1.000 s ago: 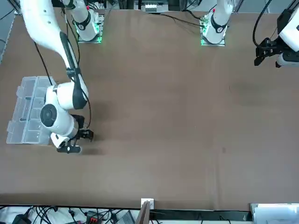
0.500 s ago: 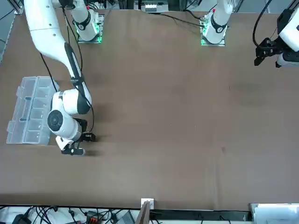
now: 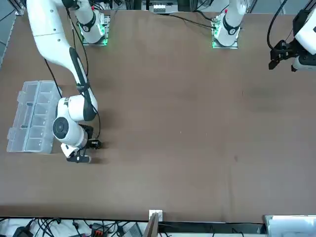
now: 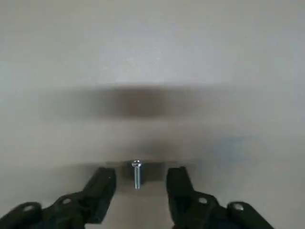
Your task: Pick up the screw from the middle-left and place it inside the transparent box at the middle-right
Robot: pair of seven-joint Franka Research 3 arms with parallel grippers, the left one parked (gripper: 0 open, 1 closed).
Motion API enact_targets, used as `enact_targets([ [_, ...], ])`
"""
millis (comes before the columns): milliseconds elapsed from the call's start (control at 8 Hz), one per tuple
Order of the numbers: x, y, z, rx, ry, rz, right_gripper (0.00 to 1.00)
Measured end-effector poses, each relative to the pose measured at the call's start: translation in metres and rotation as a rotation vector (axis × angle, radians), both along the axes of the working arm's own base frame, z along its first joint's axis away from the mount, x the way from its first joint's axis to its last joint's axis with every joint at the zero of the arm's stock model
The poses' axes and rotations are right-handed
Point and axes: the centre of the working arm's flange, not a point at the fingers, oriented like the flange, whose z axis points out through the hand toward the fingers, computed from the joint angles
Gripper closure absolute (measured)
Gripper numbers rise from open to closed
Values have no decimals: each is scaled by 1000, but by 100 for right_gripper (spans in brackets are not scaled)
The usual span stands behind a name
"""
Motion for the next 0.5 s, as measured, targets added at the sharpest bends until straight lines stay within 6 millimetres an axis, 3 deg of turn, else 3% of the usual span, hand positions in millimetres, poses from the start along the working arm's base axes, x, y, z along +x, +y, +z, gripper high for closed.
enact_targets([
  [500, 3, -7, -11, 2, -26, -8, 39],
])
